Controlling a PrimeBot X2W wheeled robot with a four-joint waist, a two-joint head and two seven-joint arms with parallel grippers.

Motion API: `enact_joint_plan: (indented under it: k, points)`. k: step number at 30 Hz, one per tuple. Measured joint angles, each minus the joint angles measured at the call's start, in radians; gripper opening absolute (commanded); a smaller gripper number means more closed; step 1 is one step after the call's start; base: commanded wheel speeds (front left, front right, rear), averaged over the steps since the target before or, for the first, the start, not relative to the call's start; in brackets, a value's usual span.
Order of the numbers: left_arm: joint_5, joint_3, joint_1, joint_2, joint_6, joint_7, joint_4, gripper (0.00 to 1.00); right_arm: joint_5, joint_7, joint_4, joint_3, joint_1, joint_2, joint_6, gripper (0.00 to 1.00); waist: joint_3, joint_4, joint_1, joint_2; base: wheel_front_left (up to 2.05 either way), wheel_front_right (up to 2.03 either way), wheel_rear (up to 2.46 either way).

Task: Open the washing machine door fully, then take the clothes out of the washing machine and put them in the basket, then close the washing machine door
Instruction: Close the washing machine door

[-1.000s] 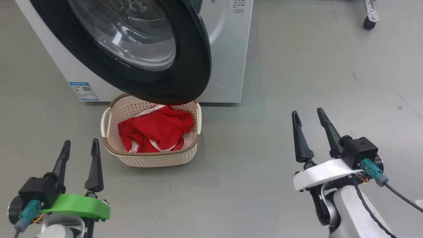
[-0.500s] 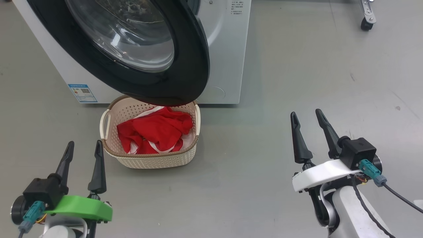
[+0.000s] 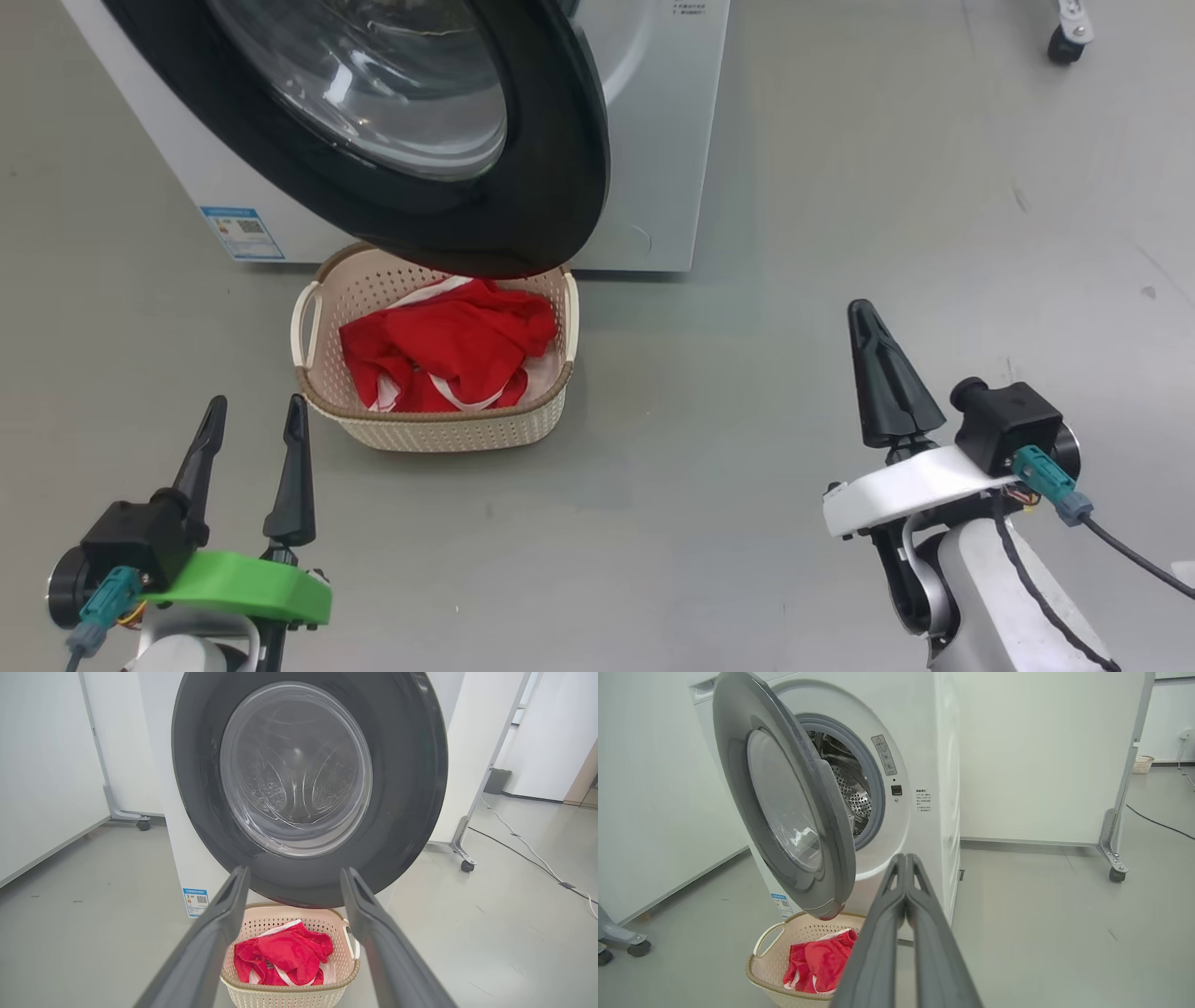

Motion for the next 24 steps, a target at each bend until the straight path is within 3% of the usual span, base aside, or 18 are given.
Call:
enact_joint_plan:
  k: [12, 24]
  points:
    - [0.008, -0.005, -0.041, -0.027, -0.035, 0.0, -0.028, 1.0, -0.128, 0.048, -0.036, 0.163, -0.159, -0.076, 0.051, 0.0, 0.097, 0.058, 0.0, 0.0, 0.0, 0.0, 0.0]
    - [0.014, -0.02, -0.118, -0.065, -0.057, 0.0, -0.034, 1.0, -0.17, 0.12, -0.034, 0.242, -0.388, -0.114, 0.061, 0.0, 0.224, 0.136, 0.0, 0.0, 0.0, 0.0, 0.0]
